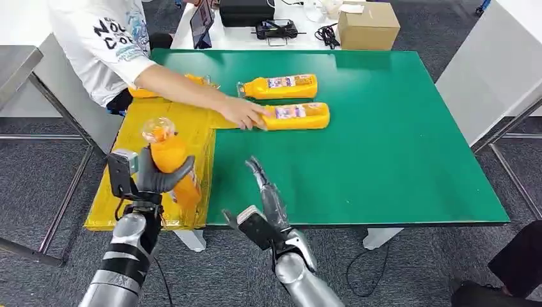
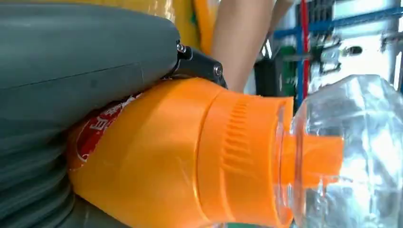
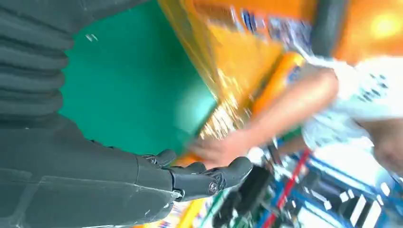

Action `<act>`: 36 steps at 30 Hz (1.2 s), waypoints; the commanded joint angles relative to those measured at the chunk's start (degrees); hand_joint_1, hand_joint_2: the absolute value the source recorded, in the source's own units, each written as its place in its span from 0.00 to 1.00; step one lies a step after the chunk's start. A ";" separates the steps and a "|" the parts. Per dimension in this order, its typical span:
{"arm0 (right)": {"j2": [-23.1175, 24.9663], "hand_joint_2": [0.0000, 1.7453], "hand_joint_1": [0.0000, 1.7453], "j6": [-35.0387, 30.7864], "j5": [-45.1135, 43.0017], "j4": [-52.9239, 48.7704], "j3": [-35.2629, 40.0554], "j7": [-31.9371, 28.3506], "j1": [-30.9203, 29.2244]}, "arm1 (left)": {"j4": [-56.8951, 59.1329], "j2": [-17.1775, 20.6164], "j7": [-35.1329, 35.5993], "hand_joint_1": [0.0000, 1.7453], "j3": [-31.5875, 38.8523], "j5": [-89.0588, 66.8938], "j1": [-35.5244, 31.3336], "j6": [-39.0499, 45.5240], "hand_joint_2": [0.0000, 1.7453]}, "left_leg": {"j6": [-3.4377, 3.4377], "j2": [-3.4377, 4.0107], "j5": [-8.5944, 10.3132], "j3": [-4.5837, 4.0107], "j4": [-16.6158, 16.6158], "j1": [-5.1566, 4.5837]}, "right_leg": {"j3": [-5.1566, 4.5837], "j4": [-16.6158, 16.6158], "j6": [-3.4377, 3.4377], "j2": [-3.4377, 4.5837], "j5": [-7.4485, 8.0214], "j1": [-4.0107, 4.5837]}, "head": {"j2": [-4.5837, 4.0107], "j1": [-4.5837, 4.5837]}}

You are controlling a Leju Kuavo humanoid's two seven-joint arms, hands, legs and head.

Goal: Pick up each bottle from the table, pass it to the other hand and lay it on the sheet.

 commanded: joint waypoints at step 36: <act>-5.54 0.00 0.00 4.98 -7.32 -23.20 2.30 -4.03 3.20 | 38.12 21.12 8.11 1.00 -11.59 -72.53 -23.64 24.63 1.00 | -0.14 0.55 -0.21 0.48 0.01 0.15 | 0.37 0.02 -0.19 0.48 -0.11 0.14 | 0.00 0.00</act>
